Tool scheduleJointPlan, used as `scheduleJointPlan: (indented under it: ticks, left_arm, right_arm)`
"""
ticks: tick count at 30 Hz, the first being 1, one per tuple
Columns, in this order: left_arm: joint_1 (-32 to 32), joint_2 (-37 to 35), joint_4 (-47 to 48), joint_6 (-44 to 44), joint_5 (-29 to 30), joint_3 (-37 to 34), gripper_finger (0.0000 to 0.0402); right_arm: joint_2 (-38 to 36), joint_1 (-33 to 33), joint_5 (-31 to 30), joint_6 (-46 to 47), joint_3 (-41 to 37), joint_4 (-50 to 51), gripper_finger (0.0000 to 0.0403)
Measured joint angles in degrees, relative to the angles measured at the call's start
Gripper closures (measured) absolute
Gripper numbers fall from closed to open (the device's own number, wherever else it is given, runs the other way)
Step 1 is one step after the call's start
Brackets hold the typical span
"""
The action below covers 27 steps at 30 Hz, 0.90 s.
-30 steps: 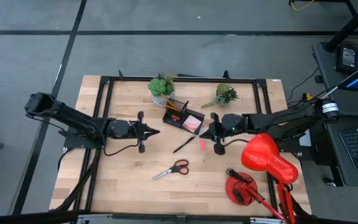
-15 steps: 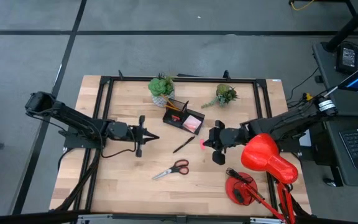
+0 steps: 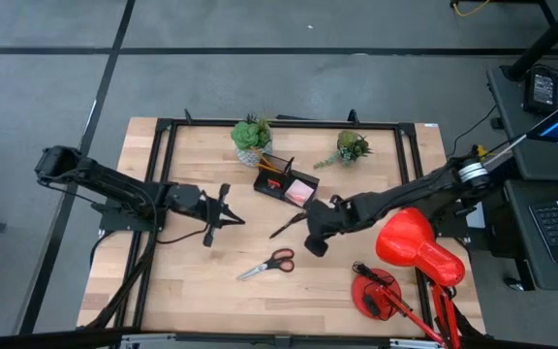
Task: Pick and place office supplies into organizer
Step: Put the pink eraser into the black desk organizer
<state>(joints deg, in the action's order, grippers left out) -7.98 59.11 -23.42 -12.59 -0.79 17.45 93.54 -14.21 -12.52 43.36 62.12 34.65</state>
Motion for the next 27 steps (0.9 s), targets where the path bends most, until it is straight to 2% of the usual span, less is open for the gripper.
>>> scheduleJointPlan:
  ticks: [7,15,20,27]
  left_arm:
    - [0.32,-0.02,0.96,1.21,-0.34,0.0,0.0399]
    - [0.33,-0.02,0.96,1.32,-0.34,0.0,0.0399]
    - [0.33,-0.02,0.97,1.38,-0.32,0.0,0.04]
    - [0.34,-0.01,0.98,1.52,-0.32,0.02,0.0399]
  right_arm:
    - [4.03,0.12,0.46,6.07,1.58,-0.01,0.038]
    - [5.26,0.39,0.4,10.24,1.59,0.47,0.0299]
    - [5.26,1.27,-2.06,13.63,1.5,2.11,0.0248]
    - [5.26,2.47,-2.46,17.73,-1.47,2.45,0.0206]
